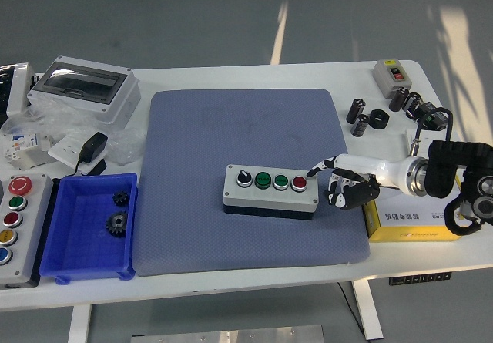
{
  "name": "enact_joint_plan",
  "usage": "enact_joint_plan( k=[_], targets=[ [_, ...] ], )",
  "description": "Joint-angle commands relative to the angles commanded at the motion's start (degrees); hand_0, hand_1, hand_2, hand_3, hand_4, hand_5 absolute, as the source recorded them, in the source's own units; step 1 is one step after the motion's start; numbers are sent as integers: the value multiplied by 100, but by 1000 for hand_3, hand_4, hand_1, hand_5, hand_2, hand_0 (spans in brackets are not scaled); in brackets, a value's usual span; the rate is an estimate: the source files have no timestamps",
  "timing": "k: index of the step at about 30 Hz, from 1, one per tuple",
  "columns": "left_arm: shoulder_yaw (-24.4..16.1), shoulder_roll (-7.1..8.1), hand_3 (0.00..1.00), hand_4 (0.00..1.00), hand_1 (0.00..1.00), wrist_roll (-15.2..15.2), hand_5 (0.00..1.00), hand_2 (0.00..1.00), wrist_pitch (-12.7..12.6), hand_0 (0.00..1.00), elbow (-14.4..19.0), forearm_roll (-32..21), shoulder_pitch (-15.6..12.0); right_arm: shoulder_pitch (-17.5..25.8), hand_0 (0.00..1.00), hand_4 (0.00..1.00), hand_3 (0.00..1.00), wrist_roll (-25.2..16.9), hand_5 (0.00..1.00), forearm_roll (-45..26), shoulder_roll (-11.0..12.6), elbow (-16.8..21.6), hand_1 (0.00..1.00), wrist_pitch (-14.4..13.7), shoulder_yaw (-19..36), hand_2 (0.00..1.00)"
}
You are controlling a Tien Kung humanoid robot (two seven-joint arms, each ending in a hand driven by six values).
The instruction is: Pick up the button,place it on the desk,press the button,press the button
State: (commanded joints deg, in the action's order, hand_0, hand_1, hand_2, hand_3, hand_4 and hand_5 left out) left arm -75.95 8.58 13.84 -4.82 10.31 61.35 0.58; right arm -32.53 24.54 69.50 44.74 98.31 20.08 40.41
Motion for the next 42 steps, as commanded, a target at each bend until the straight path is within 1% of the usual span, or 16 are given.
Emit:
enact_joint_plan(
  k=[11,19,23,27,32,34,38,42],
  targets=[
    [-8,-2,592,581,561,-3,142,543,3,621,0,13,-6,15,48,269,820,-30,77,-9,-4,56,162,8,-47,286],
    [-5,-6,592,587,564,2,150,543,2,622,0,11,-9,-63,46,289,812,-60,60,-64,-49,165,149,28,-152,277],
    [-3,-3,592,587,564,1,150,543,2,622,0,13,-5,-118,46,289,812,-51,60,-27,-116,107,149,11,-236,277],
    [2,-3,591,590,565,-1,160,542,5,622,0,17,-1,-186,41,297,810,-23,49,72,-222,-40,140,-40,-386,272],
    [14,-3,591,590,565,-5,163,542,4,622,0,3,-7,-184,41,300,807,-25,43,140,-262,-145,137,-104,-498,268],
    [11,-5,591,590,565,-3,163,542,2,622,0,1,-15,-160,41,300,807,-75,43,97,-247,-100,137,-122,-441,268],
    [7,-9,591,590,565,-1,164,542,1,622,0,3,-31,-94,42,307,804,-378,32,-206,-183,106,133,-193,-35,266],
    [-1,-16,591,591,565,-7,166,542,2,622,0,9,-32,72,41,306,804,-811,25,-521,-137,230,131,-408,477,265]
  ],
)
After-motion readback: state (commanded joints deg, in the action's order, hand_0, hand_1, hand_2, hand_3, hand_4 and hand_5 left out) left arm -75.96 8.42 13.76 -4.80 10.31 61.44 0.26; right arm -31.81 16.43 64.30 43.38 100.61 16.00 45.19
